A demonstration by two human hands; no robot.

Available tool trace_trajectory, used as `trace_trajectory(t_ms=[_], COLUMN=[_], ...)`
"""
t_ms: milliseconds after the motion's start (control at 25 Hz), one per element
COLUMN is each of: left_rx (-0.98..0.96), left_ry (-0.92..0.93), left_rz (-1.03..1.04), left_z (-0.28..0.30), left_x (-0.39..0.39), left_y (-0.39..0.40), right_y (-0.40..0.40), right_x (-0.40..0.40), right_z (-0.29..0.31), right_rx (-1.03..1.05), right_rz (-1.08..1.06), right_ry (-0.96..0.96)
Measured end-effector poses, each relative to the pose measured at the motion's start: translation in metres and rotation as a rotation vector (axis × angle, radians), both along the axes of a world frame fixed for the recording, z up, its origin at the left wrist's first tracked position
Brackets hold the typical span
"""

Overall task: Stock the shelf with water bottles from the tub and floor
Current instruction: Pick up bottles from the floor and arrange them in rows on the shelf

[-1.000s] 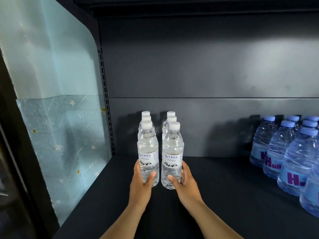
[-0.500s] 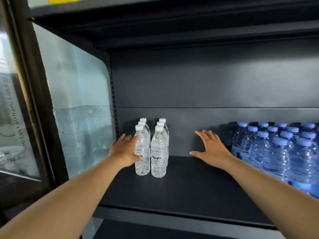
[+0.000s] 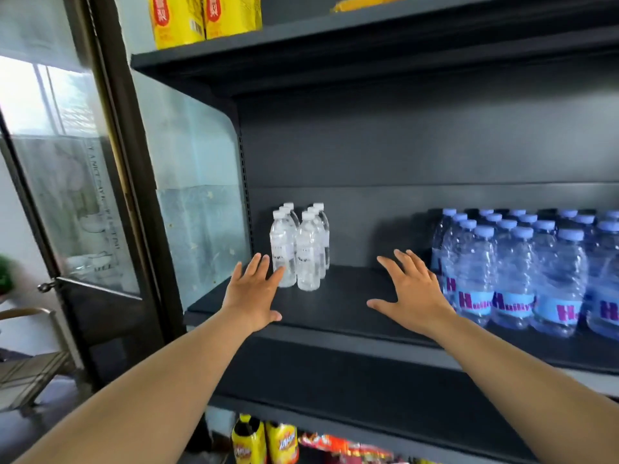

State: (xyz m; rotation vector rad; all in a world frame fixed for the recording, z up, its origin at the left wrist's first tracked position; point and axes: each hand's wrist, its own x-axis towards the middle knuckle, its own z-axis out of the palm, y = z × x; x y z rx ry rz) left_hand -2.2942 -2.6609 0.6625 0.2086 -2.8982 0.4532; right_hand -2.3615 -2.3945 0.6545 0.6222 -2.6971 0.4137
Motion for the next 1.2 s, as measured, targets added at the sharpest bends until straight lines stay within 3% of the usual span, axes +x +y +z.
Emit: trace_trajectory(t_ms=[200,520,720,880,1200], left_rx=[0.113,0.399,0.580,0.896,1.172], left_ry=[-0.081,-0.269,-0.459,-0.415,-0.434], left_rz=[-0.067,0.037,0.236,0.591,0.859], left_z=[-0.104,-0.340,-0.493,-0.631,-0.854], left_x=[0.072,0.193,0.269,0.310,0.334], left_y=[0.019,0.034,0.050,0.069,0.088], right_y=[0.001,-0.013,-0.003,0.008,0.035], right_x=[0.086,0.207,0.269,0.307,0.321], right_z=[-0.094,-0.312,-0.462,-0.597,-0.824], right_rx=[-0.139,-0.273,-0.362,-0.493,-0.579], right_rz=[0.042,0.004,-0.028,-0.214,-0.574], right_ry=[-0.163,-0.481,-0.760,-0.902,-1.099])
